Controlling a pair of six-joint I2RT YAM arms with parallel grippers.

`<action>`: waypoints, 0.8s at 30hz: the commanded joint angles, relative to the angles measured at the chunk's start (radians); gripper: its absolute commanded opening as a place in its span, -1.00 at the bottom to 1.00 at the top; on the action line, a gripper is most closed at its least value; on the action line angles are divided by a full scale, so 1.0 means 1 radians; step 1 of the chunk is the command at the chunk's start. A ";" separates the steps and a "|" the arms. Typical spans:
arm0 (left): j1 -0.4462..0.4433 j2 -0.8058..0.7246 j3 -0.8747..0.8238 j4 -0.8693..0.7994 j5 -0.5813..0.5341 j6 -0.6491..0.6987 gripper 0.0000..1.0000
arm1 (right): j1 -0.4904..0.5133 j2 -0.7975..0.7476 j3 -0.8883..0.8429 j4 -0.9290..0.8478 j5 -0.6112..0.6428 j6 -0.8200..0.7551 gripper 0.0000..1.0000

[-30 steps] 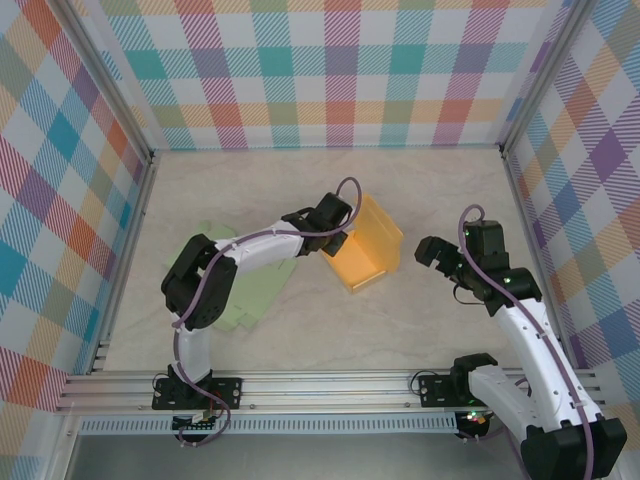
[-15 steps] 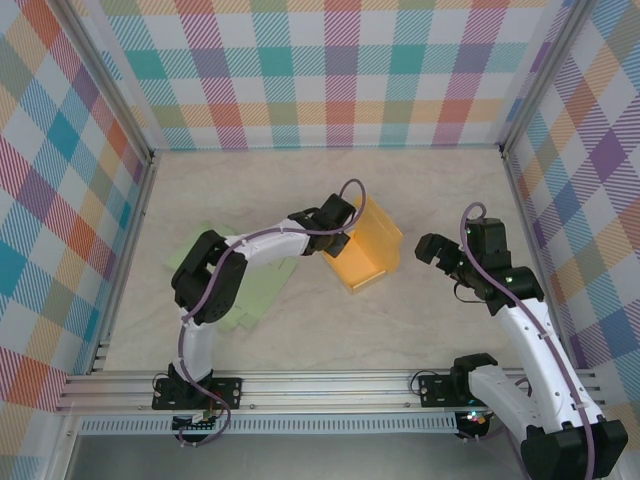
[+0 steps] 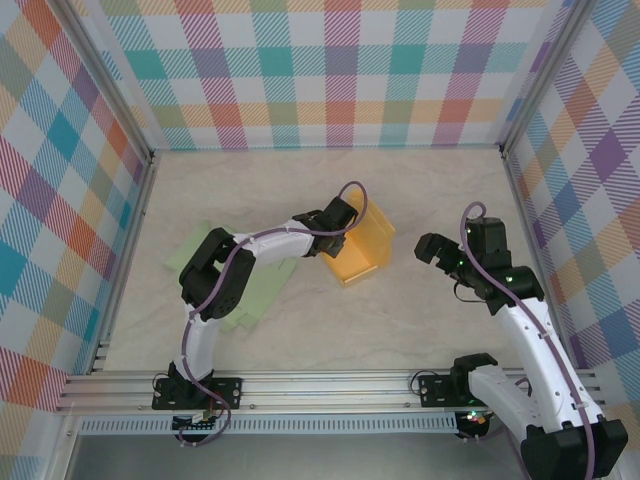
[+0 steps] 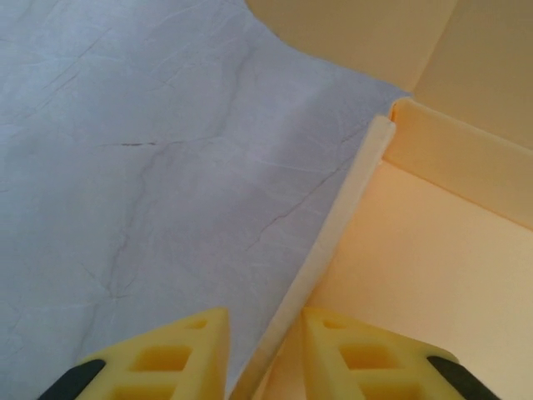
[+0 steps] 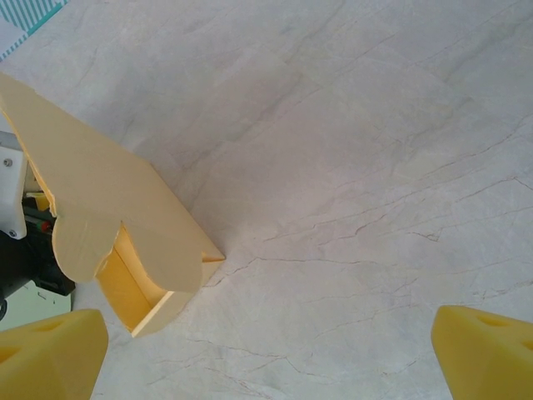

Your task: Fold the paper box

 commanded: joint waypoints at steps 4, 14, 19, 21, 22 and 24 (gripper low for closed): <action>0.002 -0.027 -0.030 -0.030 -0.113 -0.149 -0.52 | -0.005 0.004 0.032 -0.002 -0.005 -0.038 0.99; -0.083 -0.044 0.008 -0.174 -0.269 -0.337 -0.59 | -0.004 -0.001 0.044 0.000 0.009 -0.062 0.99; -0.141 -0.023 0.041 -0.282 -0.369 -0.463 -0.63 | -0.004 0.001 0.038 0.010 0.027 -0.068 0.99; -0.160 -0.025 0.043 -0.306 -0.375 -0.508 -0.63 | -0.005 0.005 0.041 0.014 0.029 -0.077 0.99; -0.168 -0.029 0.040 -0.312 -0.369 -0.528 -0.62 | -0.005 0.007 0.043 0.018 0.029 -0.082 0.99; -0.179 -0.043 0.035 -0.312 -0.346 -0.553 -0.60 | -0.005 0.010 0.046 0.026 0.019 -0.099 0.99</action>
